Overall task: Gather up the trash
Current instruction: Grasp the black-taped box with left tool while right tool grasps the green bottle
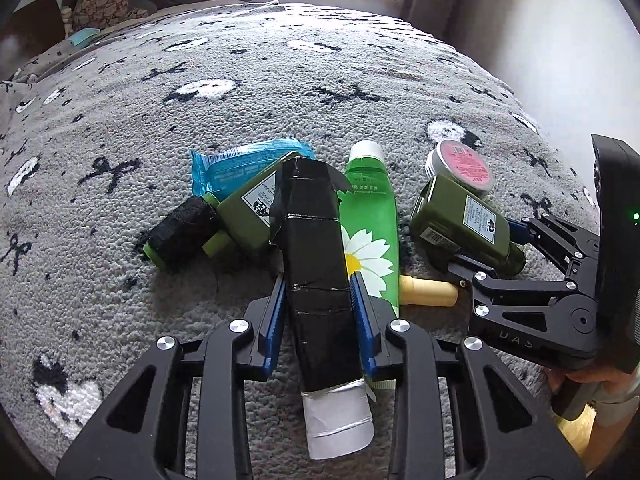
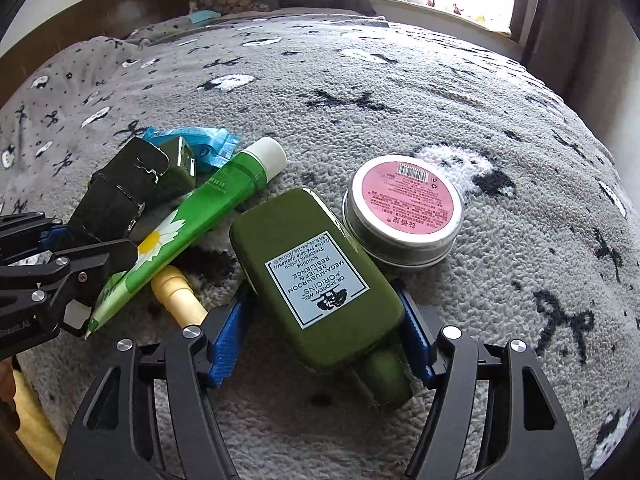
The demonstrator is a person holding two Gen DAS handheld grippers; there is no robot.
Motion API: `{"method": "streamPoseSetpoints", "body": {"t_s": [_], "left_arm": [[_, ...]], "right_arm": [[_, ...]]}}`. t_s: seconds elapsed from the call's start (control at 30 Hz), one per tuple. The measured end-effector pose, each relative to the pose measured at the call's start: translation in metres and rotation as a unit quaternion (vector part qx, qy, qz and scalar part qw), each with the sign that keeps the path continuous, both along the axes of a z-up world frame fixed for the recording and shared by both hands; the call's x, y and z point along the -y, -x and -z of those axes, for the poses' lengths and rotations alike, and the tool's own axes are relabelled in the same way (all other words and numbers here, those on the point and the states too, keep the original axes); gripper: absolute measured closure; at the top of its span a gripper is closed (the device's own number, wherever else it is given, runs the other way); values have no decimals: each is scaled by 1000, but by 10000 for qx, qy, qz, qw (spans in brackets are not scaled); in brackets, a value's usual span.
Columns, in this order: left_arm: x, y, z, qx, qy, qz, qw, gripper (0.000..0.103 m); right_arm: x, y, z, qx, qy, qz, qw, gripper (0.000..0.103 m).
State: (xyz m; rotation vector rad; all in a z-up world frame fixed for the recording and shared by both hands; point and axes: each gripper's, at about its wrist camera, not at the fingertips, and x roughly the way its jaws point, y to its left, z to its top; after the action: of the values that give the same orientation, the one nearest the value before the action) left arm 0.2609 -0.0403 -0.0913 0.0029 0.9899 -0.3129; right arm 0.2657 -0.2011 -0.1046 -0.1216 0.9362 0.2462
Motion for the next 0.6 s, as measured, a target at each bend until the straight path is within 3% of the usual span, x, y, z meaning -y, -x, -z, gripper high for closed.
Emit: {"method": "streamPoseSetpoints", "body": {"t_s": [0.17,0.6], "left_arm": [[-1,5,-1,114,-30,57,9999,81],[-31,47,-38,840,-68,-52,9964,81]], "right_arm": [[2,10,-4,103,17,72,9999,44],[8,71,-45,631,-89,113,9979,44]]}}
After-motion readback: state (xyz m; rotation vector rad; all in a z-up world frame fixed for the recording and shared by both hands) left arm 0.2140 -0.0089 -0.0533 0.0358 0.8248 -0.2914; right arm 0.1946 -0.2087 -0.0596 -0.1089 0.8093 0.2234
